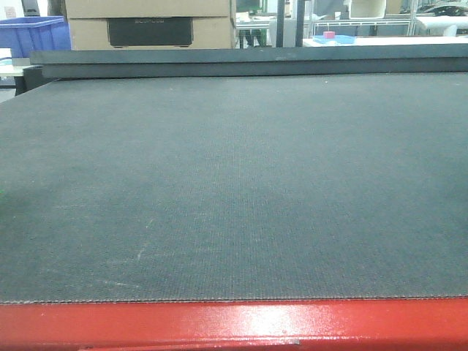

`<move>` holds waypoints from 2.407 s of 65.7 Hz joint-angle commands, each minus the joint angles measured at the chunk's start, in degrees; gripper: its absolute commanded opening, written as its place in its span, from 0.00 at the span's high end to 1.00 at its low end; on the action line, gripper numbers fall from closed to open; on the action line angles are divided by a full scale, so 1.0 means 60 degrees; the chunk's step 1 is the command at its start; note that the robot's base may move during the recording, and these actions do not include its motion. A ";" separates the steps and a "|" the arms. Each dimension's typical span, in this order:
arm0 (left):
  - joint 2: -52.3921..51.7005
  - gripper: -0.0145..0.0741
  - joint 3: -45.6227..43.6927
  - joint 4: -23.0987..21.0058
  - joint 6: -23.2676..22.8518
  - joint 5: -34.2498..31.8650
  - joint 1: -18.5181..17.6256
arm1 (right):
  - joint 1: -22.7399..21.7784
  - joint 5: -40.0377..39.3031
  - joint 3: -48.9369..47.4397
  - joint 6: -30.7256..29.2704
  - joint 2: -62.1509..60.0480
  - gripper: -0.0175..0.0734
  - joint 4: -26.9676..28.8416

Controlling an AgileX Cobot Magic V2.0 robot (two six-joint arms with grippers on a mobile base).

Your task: Grab block from conveyor and place in blue bin

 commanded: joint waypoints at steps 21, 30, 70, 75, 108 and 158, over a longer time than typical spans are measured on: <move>0.1928 0.96 -0.0102 -0.0468 -0.0070 -0.0090 0.0025 | -0.0065 0.0140 -0.1289 -0.0007 0.3331 0.98 0.0104; 0.2064 0.96 -0.0102 -0.0468 -0.0070 -0.0096 0.0025 | -0.0209 0.0170 -0.2340 -0.0024 0.4409 0.92 0.0414; 0.2064 0.96 -0.0102 -0.0468 -0.0070 -0.0096 0.0025 | -0.0598 -0.0475 -0.1967 -0.0560 0.6541 0.54 0.0726; 0.2064 0.96 -0.0102 -0.0468 -0.0070 -0.0132 0.0025 | -0.0598 -0.0652 -0.1754 -0.0560 0.6541 0.54 0.0683; 0.2064 0.96 -0.0102 -0.0468 -0.0278 -0.0169 0.0025 | -0.0598 -0.1135 -0.1652 -0.0581 0.6541 0.73 0.0395; 0.5757 0.61 -0.1884 -0.0259 -0.1567 -0.0520 0.0025 | -0.0598 0.0138 -0.2992 -0.0581 0.5395 0.99 0.0947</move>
